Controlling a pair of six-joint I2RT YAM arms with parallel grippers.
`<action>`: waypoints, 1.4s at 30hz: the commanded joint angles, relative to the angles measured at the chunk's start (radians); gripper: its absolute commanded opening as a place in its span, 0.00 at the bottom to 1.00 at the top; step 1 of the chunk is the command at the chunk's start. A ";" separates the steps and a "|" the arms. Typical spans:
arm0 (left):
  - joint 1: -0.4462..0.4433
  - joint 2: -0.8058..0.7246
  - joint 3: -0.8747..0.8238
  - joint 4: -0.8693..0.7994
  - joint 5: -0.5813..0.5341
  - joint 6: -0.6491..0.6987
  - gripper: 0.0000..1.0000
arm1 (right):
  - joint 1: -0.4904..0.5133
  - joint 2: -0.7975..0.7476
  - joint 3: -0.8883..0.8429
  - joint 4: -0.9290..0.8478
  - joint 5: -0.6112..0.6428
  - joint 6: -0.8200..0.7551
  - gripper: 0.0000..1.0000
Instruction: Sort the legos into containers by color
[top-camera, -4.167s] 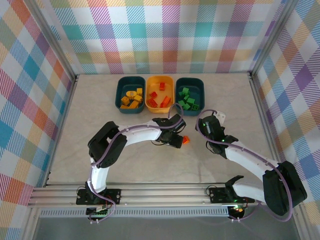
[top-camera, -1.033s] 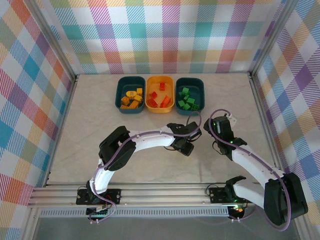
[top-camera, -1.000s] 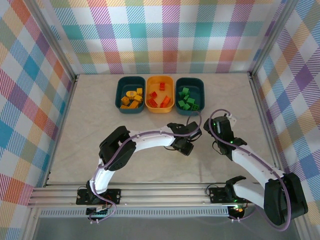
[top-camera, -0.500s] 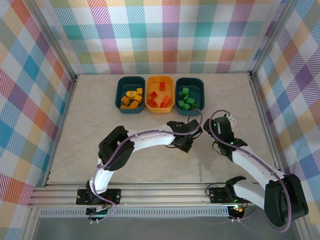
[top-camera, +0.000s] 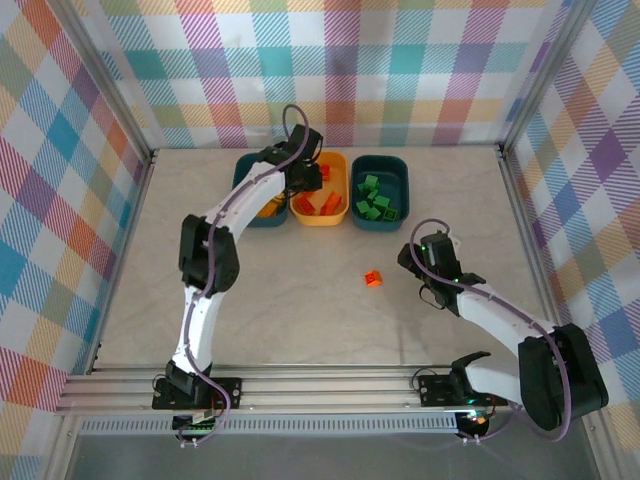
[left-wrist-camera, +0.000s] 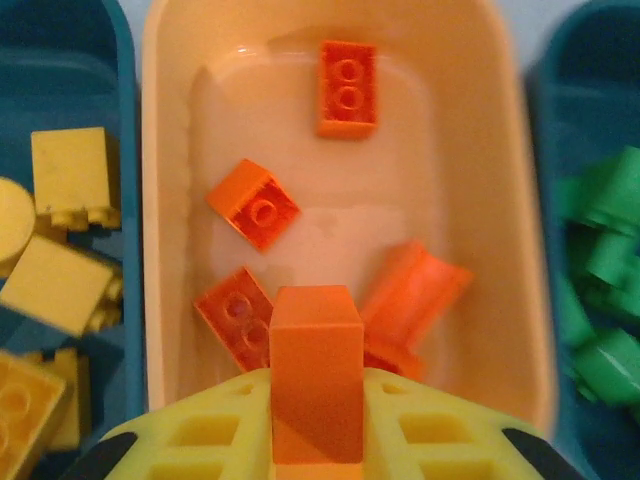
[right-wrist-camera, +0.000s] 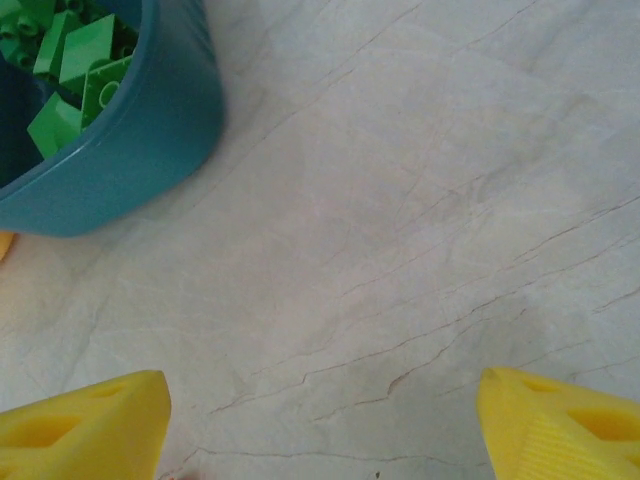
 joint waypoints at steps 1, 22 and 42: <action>-0.009 0.076 0.110 -0.121 0.058 -0.006 0.31 | -0.003 0.002 0.047 0.037 -0.071 -0.058 0.80; -0.019 -1.013 -1.337 0.645 0.107 -0.300 0.97 | 0.234 0.289 0.236 -0.176 -0.201 -0.225 0.82; -0.017 -1.409 -1.648 0.451 0.009 -0.310 1.00 | 0.332 0.331 0.371 -0.204 -0.090 -0.187 0.33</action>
